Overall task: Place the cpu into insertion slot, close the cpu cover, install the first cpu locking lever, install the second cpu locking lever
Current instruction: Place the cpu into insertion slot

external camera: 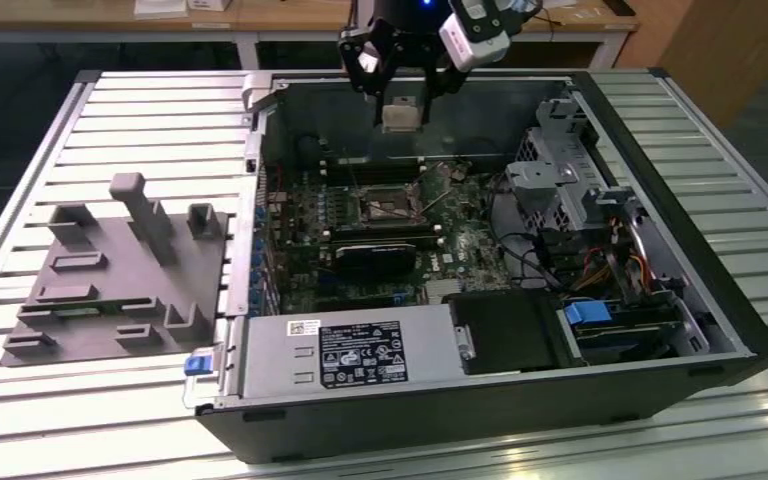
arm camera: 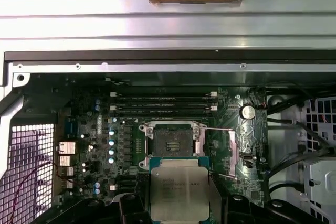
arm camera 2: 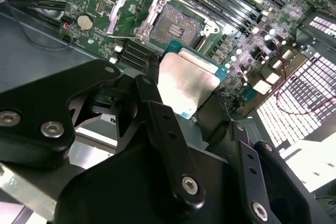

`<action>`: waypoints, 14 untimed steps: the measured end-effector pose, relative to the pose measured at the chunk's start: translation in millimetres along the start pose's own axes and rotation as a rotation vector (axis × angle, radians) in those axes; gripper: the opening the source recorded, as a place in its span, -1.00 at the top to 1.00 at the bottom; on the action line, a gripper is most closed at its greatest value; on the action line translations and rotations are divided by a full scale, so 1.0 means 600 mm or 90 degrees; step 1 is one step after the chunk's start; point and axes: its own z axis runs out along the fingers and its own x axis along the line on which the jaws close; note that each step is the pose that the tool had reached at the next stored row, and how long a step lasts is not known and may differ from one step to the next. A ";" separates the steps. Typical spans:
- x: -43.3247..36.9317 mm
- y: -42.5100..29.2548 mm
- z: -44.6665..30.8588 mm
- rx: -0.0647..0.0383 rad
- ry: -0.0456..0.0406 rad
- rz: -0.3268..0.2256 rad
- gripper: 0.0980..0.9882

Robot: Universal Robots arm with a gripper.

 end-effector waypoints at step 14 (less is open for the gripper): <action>0.000 -0.001 0.015 0.000 0.0000 0.000 0.01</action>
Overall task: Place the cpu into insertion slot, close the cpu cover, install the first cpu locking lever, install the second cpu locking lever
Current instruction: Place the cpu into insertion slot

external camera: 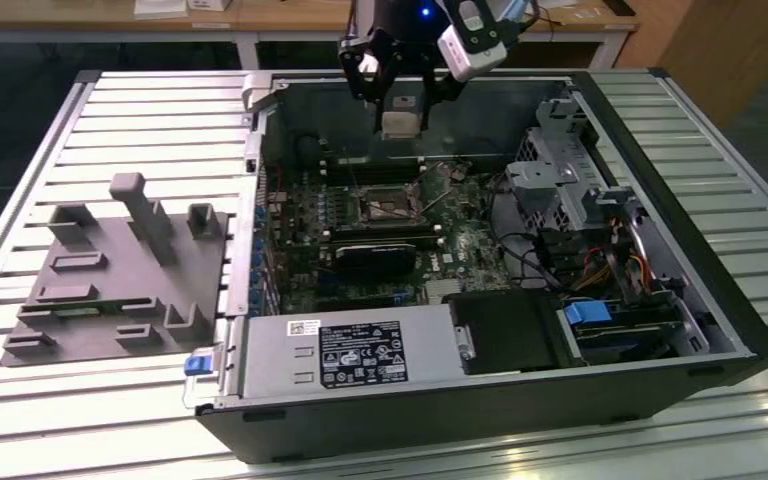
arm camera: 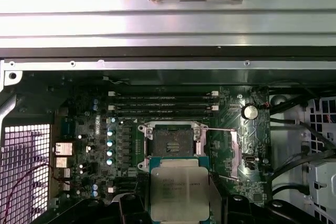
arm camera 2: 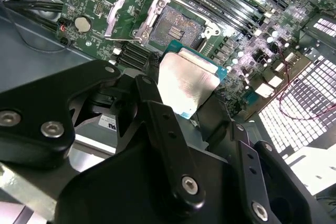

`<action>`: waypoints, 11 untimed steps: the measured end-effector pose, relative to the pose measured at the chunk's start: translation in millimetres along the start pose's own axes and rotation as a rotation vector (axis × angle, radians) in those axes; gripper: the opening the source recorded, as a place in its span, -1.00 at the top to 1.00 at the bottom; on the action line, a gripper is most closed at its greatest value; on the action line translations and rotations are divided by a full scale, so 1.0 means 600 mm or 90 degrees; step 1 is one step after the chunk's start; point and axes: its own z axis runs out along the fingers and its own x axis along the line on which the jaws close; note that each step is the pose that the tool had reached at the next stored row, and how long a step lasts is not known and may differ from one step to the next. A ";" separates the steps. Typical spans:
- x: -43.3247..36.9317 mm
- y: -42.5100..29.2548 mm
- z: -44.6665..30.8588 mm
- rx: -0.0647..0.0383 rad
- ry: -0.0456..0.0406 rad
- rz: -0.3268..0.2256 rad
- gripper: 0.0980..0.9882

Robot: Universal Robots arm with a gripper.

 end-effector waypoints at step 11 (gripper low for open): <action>0.000 -0.001 0.010 0.000 0.0000 0.000 0.01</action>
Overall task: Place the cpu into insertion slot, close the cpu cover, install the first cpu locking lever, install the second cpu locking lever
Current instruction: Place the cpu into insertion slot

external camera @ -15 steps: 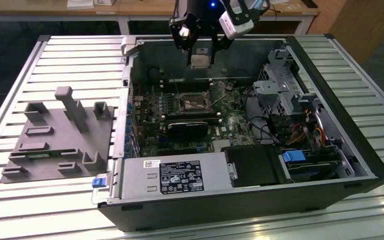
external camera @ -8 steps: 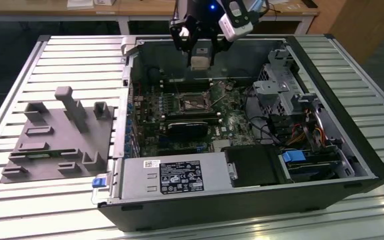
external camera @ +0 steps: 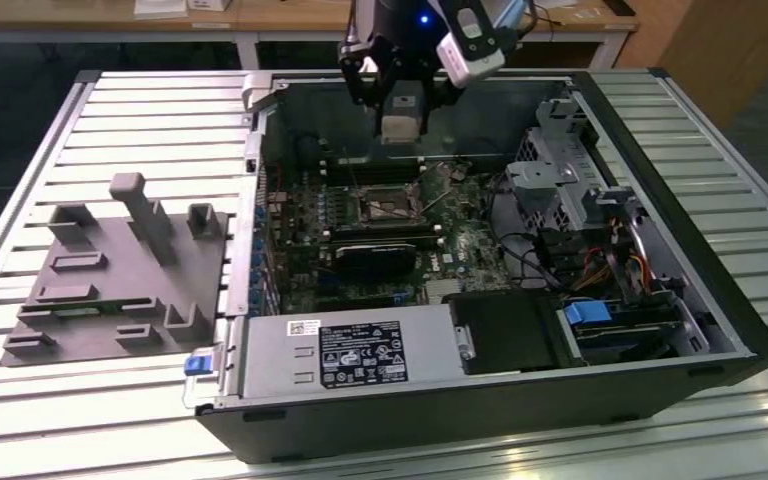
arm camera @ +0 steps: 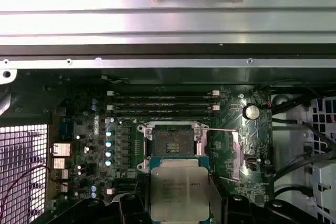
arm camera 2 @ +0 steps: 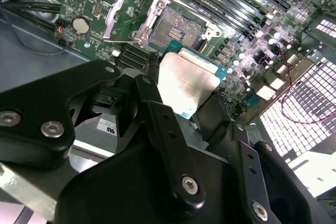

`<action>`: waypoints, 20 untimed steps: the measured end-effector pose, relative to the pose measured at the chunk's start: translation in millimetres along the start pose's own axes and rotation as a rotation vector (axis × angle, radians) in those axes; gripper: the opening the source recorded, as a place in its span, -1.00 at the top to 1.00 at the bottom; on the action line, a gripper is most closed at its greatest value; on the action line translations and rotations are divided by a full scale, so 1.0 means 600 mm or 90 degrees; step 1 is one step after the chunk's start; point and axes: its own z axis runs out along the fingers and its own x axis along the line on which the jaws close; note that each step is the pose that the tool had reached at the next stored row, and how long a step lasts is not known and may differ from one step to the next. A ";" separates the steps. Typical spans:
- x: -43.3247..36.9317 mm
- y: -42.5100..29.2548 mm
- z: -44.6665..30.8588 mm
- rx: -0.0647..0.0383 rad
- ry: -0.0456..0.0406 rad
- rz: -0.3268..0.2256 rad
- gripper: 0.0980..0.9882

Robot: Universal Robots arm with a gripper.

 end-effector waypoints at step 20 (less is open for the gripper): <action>0.000 -0.002 0.025 0.000 0.0000 0.000 0.01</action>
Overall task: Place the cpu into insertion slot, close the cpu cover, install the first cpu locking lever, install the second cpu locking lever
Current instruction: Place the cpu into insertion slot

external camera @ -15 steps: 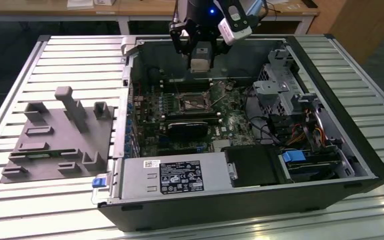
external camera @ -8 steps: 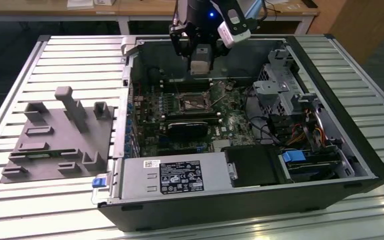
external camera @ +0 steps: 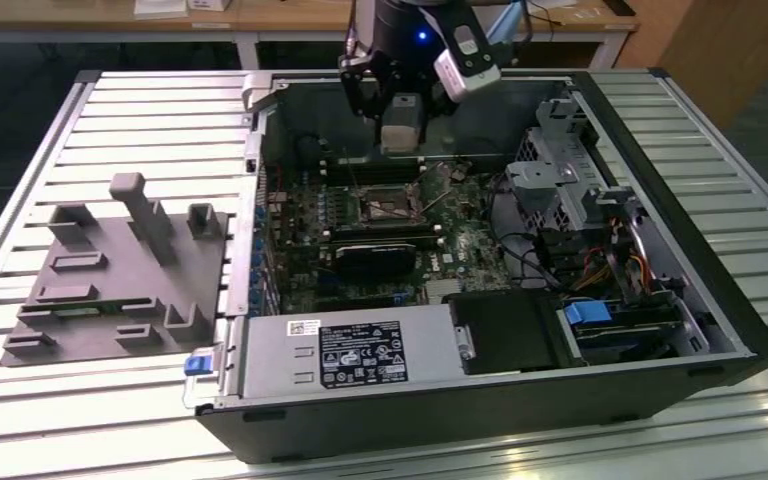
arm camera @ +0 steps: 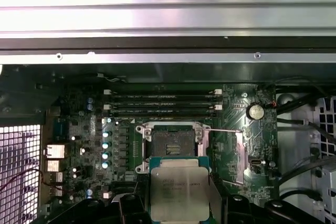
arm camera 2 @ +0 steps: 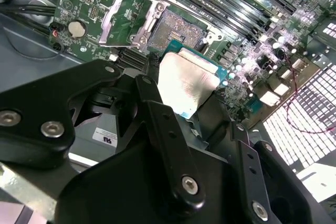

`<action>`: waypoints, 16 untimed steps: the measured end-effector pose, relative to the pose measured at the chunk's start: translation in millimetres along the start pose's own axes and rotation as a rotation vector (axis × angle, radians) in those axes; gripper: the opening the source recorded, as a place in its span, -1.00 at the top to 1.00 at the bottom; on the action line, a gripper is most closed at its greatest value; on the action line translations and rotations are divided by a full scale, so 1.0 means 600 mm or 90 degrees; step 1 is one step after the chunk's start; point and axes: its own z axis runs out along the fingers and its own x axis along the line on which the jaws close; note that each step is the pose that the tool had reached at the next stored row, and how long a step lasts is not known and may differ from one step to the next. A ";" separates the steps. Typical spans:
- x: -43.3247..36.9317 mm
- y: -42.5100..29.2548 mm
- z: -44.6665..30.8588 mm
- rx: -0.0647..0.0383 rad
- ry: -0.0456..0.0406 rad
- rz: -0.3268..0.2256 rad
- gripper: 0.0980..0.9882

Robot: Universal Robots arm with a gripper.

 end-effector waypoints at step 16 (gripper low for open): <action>-0.001 -0.003 0.037 0.000 0.0000 0.000 0.01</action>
